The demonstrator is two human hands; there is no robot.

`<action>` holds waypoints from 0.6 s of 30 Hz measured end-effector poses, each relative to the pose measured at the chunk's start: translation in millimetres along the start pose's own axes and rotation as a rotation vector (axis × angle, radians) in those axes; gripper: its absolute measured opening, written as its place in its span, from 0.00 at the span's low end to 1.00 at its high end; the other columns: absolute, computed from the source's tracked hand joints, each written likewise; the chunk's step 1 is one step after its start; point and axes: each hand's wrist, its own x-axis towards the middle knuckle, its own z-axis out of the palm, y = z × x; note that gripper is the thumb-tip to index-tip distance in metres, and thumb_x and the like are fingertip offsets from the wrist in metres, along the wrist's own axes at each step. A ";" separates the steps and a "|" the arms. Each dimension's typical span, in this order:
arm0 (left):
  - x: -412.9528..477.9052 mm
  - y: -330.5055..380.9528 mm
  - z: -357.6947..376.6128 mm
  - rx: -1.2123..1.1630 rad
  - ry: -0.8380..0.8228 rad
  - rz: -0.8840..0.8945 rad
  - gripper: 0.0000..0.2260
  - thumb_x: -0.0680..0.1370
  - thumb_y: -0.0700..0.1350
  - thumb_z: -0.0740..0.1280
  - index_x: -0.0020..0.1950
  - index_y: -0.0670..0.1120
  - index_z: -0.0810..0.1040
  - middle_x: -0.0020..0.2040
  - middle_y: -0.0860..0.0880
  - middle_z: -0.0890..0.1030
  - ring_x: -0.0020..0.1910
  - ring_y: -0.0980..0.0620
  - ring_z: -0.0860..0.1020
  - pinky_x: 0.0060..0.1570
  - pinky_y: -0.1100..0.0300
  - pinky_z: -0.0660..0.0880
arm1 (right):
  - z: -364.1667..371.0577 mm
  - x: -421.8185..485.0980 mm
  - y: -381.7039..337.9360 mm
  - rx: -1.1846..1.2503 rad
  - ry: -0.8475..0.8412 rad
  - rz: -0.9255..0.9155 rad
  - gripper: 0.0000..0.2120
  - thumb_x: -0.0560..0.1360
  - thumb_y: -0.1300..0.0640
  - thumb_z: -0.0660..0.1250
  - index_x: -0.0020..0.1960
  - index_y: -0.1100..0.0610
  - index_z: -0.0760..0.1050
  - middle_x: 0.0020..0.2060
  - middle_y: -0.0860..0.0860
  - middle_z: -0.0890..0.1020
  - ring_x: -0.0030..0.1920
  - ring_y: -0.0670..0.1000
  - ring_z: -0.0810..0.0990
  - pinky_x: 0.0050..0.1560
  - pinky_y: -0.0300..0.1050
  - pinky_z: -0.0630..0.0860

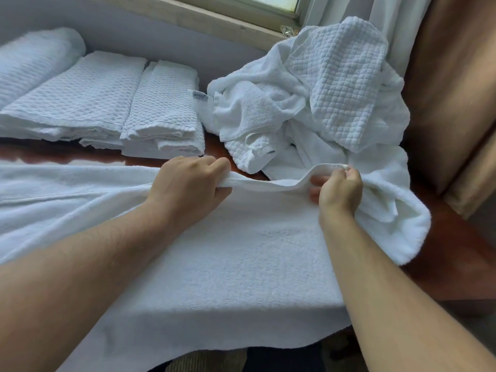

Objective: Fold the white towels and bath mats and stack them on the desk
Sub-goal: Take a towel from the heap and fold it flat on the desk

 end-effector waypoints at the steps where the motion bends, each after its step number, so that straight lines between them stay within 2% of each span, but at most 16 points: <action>1: -0.1 0.7 -1.0 -0.004 -0.012 0.002 0.09 0.73 0.47 0.72 0.45 0.43 0.76 0.34 0.47 0.78 0.31 0.39 0.76 0.33 0.54 0.69 | -2.4 1.7 -3.3 0.028 -0.061 0.058 0.09 0.79 0.54 0.54 0.47 0.51 0.73 0.36 0.56 0.85 0.33 0.60 0.84 0.34 0.55 0.82; 2: -0.6 2.0 -2.5 -0.010 -0.021 -0.001 0.10 0.73 0.47 0.72 0.47 0.43 0.76 0.35 0.47 0.79 0.32 0.39 0.77 0.33 0.54 0.69 | -6.1 2.7 -7.8 0.060 -0.133 0.128 0.10 0.78 0.52 0.56 0.49 0.54 0.74 0.38 0.57 0.86 0.32 0.58 0.85 0.32 0.51 0.81; 4: 0.5 6.8 -7.6 -0.025 -0.020 -0.047 0.10 0.75 0.49 0.69 0.50 0.44 0.75 0.37 0.48 0.80 0.35 0.39 0.77 0.36 0.53 0.68 | -17.4 2.2 -19.6 0.030 -0.296 0.247 0.20 0.75 0.42 0.59 0.52 0.57 0.77 0.38 0.56 0.87 0.34 0.54 0.86 0.29 0.43 0.77; 6: 3.1 13.4 -13.0 -0.027 -0.053 -0.121 0.09 0.77 0.52 0.61 0.49 0.47 0.74 0.38 0.50 0.77 0.39 0.42 0.77 0.40 0.52 0.65 | -32.3 0.0 -27.1 -0.142 -0.394 0.272 0.28 0.69 0.30 0.60 0.48 0.55 0.79 0.36 0.51 0.87 0.32 0.50 0.84 0.30 0.41 0.74; 7: 1.6 17.9 -16.2 -0.030 -0.095 -0.145 0.09 0.78 0.53 0.58 0.47 0.50 0.73 0.38 0.52 0.75 0.41 0.44 0.76 0.42 0.52 0.63 | -40.5 -1.7 -26.8 -0.204 -0.400 0.262 0.28 0.68 0.29 0.61 0.47 0.53 0.80 0.36 0.50 0.87 0.29 0.49 0.83 0.30 0.41 0.73; 8: -3.0 23.1 -19.8 -0.036 -0.146 -0.161 0.11 0.77 0.55 0.54 0.46 0.52 0.73 0.39 0.53 0.73 0.43 0.46 0.73 0.44 0.52 0.61 | -48.6 -4.2 -23.8 -0.215 -0.399 0.258 0.26 0.68 0.31 0.64 0.48 0.52 0.79 0.35 0.50 0.87 0.27 0.48 0.81 0.28 0.40 0.71; 10: -21.0 33.3 -24.7 -0.034 -0.231 -0.187 0.15 0.76 0.57 0.50 0.47 0.54 0.74 0.41 0.54 0.72 0.45 0.49 0.71 0.47 0.50 0.62 | -63.9 -11.1 -11.9 -0.139 -0.443 0.250 0.17 0.74 0.41 0.68 0.49 0.55 0.78 0.34 0.51 0.86 0.28 0.48 0.81 0.24 0.39 0.70; 12: -39.6 39.3 -26.5 -0.022 -0.240 -0.196 0.15 0.78 0.55 0.52 0.51 0.54 0.76 0.45 0.53 0.74 0.49 0.48 0.72 0.52 0.50 0.64 | -77.6 -19.3 -2.1 -0.072 -0.511 0.192 0.09 0.78 0.51 0.69 0.49 0.57 0.76 0.37 0.54 0.86 0.33 0.49 0.82 0.28 0.38 0.73; 14: -48.5 40.0 -31.2 -0.083 -0.158 -0.197 0.13 0.77 0.52 0.57 0.53 0.52 0.79 0.45 0.51 0.76 0.48 0.45 0.74 0.52 0.50 0.66 | -89.8 -26.1 3.6 0.059 -0.504 0.095 0.05 0.76 0.58 0.70 0.46 0.55 0.74 0.38 0.56 0.85 0.37 0.51 0.83 0.31 0.40 0.74; 16: -50.3 38.9 -36.1 -0.141 -0.019 -0.128 0.11 0.76 0.50 0.60 0.51 0.49 0.80 0.42 0.50 0.76 0.43 0.43 0.75 0.47 0.50 0.67 | -98.5 -32.8 5.7 0.216 -0.399 0.035 0.06 0.72 0.60 0.67 0.43 0.52 0.71 0.35 0.53 0.82 0.35 0.51 0.81 0.31 0.41 0.74; 18: -52.1 41.0 -40.2 -0.155 0.020 -0.035 0.09 0.76 0.49 0.61 0.48 0.47 0.78 0.40 0.50 0.77 0.39 0.43 0.75 0.42 0.51 0.68 | -103.6 -34.0 8.4 0.066 -0.236 -0.074 0.05 0.71 0.58 0.64 0.44 0.50 0.72 0.34 0.48 0.80 0.34 0.50 0.79 0.33 0.41 0.72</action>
